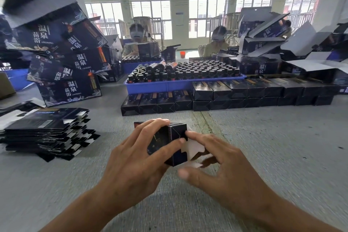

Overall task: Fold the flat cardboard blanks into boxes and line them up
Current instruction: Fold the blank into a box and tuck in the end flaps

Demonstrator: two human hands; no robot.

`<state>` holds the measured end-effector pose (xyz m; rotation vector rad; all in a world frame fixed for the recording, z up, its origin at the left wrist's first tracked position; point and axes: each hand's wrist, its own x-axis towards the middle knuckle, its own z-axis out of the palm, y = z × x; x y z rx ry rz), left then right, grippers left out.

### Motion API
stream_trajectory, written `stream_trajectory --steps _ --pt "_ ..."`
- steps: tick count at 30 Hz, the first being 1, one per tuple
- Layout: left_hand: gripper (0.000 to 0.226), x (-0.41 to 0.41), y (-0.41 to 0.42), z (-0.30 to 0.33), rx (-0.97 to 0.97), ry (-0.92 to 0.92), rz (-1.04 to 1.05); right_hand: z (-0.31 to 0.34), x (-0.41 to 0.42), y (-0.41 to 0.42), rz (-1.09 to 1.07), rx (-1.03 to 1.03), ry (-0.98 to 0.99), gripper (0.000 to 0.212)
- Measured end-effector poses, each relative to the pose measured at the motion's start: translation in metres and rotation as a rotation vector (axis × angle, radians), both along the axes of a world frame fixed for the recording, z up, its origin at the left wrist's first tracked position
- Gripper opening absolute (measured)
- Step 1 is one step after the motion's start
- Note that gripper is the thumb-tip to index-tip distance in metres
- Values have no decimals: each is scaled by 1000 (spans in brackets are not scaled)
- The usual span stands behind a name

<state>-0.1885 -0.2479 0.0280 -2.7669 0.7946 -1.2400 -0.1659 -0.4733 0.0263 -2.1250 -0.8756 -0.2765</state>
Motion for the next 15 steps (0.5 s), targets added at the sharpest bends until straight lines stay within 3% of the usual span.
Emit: stream_trajectory --steps 2,7,15 --pt "52 1 2 -1 -11 20 0 0 0 -1 10 -43 -19 81" --pt "55 1 -1 -2 -5 30 -24 2 0 0 -35 116 -43 37" --pt "40 -3 -7 2 58 -26 -51 -3 -1 3 -131 160 -96 30"
